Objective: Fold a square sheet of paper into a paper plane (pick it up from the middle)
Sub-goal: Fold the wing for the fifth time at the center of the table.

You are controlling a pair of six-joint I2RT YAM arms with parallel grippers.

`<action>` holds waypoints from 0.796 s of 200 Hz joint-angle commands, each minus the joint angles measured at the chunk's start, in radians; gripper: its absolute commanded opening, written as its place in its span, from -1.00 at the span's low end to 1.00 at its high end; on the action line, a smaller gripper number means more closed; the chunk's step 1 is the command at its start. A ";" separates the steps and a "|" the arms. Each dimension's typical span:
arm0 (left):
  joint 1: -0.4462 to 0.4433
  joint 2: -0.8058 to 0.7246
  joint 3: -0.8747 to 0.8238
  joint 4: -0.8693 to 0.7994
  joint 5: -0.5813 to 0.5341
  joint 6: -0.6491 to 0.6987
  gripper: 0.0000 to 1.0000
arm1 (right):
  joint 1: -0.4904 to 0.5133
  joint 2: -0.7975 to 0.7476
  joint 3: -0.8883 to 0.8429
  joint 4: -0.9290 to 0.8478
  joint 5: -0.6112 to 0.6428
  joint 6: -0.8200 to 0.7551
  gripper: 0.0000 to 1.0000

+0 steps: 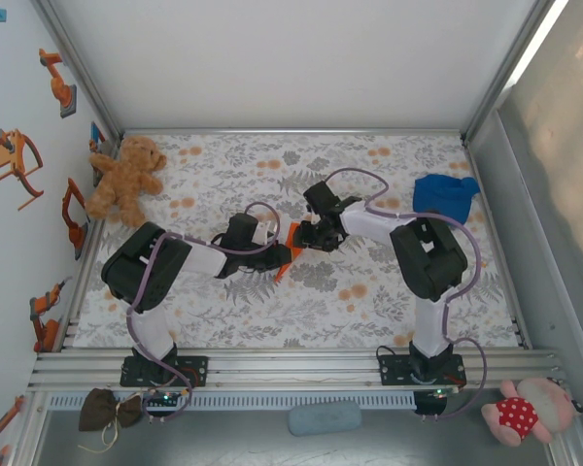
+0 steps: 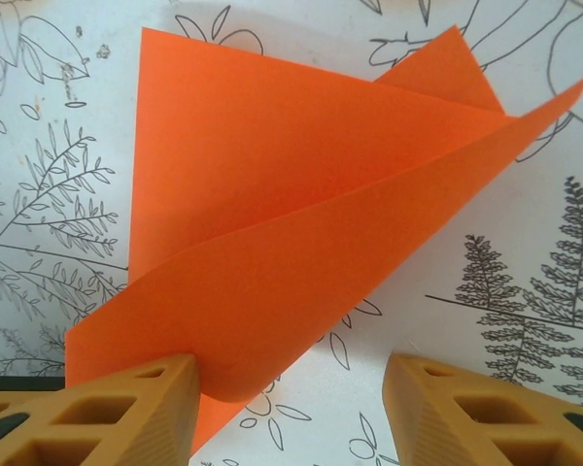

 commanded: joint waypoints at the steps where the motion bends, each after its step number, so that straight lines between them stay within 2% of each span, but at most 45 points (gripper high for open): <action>1: 0.006 -0.042 -0.023 -0.033 0.000 -0.001 -0.58 | 0.013 0.097 0.005 -0.026 0.086 -0.016 0.07; 85: 0.006 -0.196 -0.072 -0.179 -0.093 0.038 -0.31 | 0.013 0.118 0.035 -0.044 0.069 -0.010 0.07; 159: -0.035 -0.218 -0.048 -0.298 -0.152 0.064 -0.26 | 0.013 0.130 0.039 -0.045 0.054 -0.010 0.07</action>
